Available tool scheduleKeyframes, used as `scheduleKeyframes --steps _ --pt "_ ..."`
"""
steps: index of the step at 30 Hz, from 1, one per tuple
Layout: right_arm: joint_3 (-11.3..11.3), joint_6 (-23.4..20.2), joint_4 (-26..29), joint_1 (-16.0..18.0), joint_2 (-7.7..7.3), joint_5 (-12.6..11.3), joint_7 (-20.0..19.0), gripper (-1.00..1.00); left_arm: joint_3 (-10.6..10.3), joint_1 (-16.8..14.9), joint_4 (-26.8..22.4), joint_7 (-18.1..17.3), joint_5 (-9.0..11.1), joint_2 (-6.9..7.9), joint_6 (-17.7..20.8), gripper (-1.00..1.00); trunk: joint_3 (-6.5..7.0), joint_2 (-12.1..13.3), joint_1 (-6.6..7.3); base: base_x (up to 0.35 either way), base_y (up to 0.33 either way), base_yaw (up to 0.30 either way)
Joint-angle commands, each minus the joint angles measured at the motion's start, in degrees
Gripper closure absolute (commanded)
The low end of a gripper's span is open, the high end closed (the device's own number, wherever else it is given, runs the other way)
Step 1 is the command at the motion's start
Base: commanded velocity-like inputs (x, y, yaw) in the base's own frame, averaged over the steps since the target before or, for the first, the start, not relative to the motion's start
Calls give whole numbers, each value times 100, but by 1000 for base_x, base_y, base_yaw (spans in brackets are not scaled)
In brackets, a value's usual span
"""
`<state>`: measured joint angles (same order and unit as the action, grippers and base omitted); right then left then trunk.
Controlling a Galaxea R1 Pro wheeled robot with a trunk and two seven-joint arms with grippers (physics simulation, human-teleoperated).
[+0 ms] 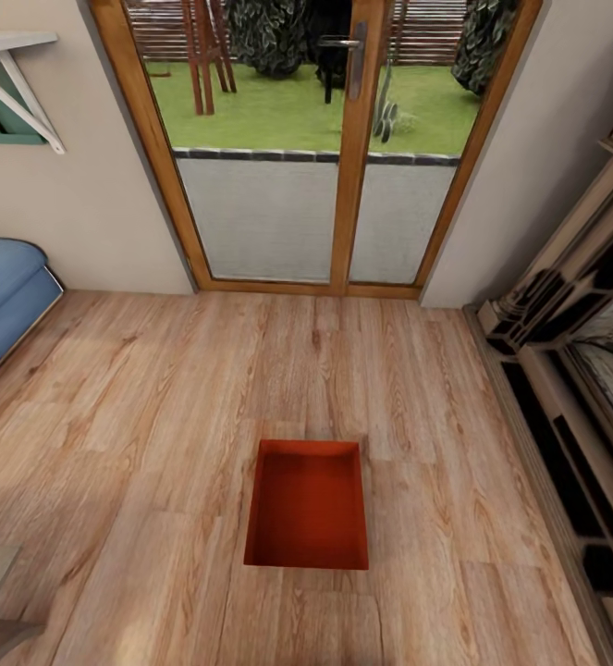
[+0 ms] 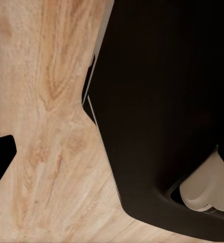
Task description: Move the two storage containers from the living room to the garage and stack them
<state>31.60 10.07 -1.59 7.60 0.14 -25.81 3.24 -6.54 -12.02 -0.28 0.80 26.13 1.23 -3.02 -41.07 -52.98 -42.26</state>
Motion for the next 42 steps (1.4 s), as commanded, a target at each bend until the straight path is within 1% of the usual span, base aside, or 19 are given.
scheduleKeyframes --steps 1,13,15,18,20,21,22,23,25,28,30,32,34,35,37,39,40,41,42 --pt "48 30 -16 5 3 -46 1 -100 -49 -2 2 8 45 0 -14 -100 -3 -3 0 1 0 0" --pt "69 -2 0 7 -36 -15 168 -100 -51 -1 -19 15 55 -8 -6 -100 -3 -3 0 0 0 0" --pt "67 -11 5 -4 -105 -26 281 -100 -44 -6 -62 37 59 45 17 -100 -3 -3 0 0 0 0" --pt "37 -74 21 86 -254 -66 436 -100 -36 -29 -329 111 62 227 60 -100 -3 -3 0 0 0 0" --pt "-22 -216 82 319 -372 -194 557 -100 -29 -42 -725 212 66 411 145 -100 -3 -3 0 0 0 0" --pt "-73 -326 148 522 -439 -328 651 -100 -24 -46 -1038 308 70 547 278 -100 -3 -3 0 0 0 0" --pt "-98 -374 186 633 -466 -403 698 -100 -22 -50 -1200 360 71 610 374 -100 -3 -3 0 0 0 0" --pt "-137 -432 259 863 -517 -555 796 -100 -19 -54 -1525 470 73 718 614 -100 -3 -3 0 0 0 0" --pt "-173 -468 352 1220 -603 -739 956 -100 -16 -70 -1922 650 72 821 1035 -100 -3 -3 0 0 0 0" --pt "-204 -426 449 1708 -711 -877 1200 -100 -15 -81 -2218 903 69 891 1453 -100 -3 -3 0 0 0 0" --pt "-219 -306 499 2038 -752 -927 1378 -100 -14 -111 -2314 1056 65 909 1608 -100 -3 -3 0 0 0 0" --pt "-222 -200 519 2230 -767 -945 1475 -100 -14 -188 -2352 1118 63 914 1666 -100 -3 -3 0 0 0 0" --pt "-223 -76 538 2484 -773 -962 1571 -100 -14 -424 -2378 1176 64 911 1724 -100 -3 -3 0 0 0 0" --pt "-224 -28 544 2646 -761 -968 1607 -100 -17 -631 -2359 1199 67 903 1756 -100 -3 -3 0 0 0 0" --pt "-222 7 550 2794 -747 -972 1630 -100 -20 -849 -2309 1213 57 882 1770 -100 -3 -3 0 0 0 0" --pt "-215 52 572 2991 -712 -958 1654 -100 -32 -1259 -2183 1225 19 754 1759 -100 -3 -3 0 0 0 0" --pt "-209 63 595 3042 -670 -948 1660 -100 -41 -1429 -2127 1227 2 636 1747 -100 -3 -3 0 0 0 0" --pt "-200 69 608 3060 -636 -940 1662 -100 -46 -1504 -2102 1227 -10 563 1734 -100 -3 -3 0 0 0 0" --pt "-177 77 627 3087 -525 -924 1652 -100 -53 -1633 -2069 1231 -48 405 1692 -100 -3 -3 0 0 0 0"
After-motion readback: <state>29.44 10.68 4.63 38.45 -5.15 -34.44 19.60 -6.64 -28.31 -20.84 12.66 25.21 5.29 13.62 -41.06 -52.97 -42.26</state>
